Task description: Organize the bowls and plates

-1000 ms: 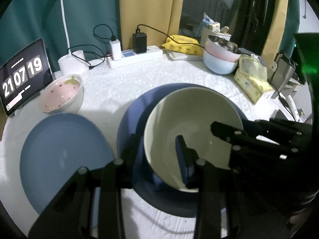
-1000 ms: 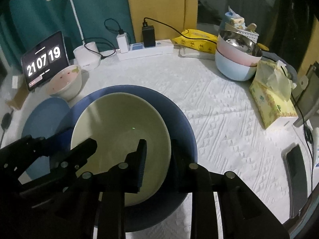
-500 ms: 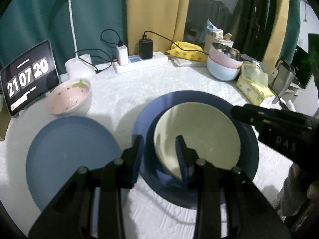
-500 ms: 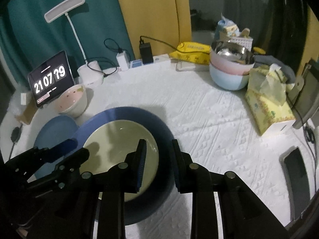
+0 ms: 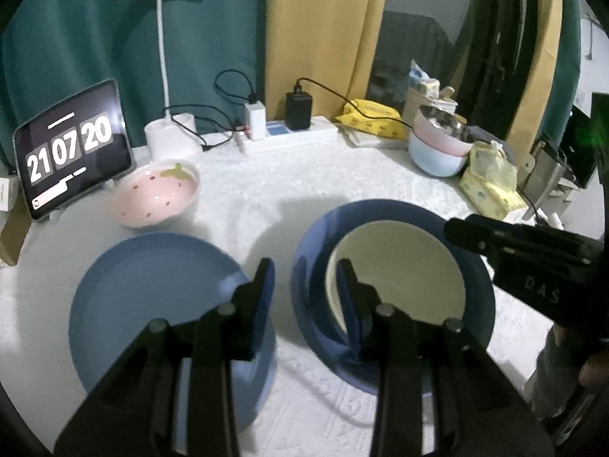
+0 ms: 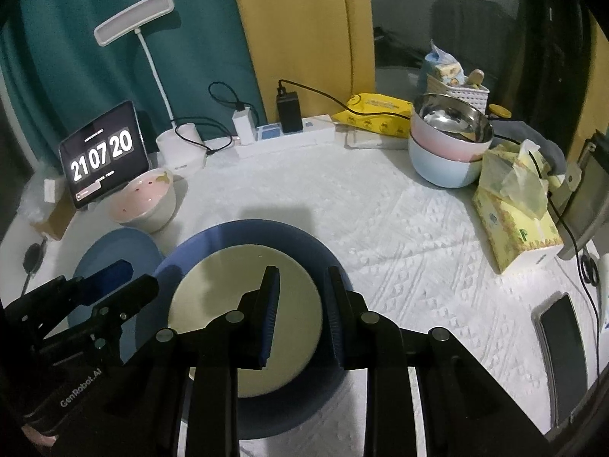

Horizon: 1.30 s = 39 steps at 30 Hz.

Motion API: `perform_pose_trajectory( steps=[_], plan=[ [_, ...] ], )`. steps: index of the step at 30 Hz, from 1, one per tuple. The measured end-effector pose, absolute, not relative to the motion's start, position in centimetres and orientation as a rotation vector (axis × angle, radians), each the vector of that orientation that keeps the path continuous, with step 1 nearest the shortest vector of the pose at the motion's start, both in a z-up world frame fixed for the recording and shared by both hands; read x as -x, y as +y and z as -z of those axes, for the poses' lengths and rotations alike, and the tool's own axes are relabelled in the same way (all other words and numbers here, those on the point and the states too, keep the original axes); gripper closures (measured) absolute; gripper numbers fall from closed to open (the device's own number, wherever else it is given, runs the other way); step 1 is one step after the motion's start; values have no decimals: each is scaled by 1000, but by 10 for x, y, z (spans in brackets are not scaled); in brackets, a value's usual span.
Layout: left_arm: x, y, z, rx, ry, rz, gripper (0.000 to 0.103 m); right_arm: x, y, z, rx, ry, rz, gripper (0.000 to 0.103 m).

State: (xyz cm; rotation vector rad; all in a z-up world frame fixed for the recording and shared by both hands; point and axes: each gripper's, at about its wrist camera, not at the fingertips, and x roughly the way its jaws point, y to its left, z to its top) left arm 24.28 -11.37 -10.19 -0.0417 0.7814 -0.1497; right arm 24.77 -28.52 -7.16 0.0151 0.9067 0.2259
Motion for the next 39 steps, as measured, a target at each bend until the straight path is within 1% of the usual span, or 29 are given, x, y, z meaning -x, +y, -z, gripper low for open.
perform_pose_trajectory(
  steps=[4,6,7,8,39],
  plan=[
    [-242,-105,98,44,764,135,67,-250,-276,68,-4,904,-239,77],
    [-242,-101,96,49,755,133,63,-251,-271,66,2,903,-246,77],
    [-242,-99,95,53,751,132,58,-252,-269,66,4,903,-250,77],
    [-242,-96,94,59,744,131,58,-253,-266,65,7,903,-254,77],
    [-259,7,84,101,698,27,58,-283,-161,60,106,918,-355,77]
  ],
)
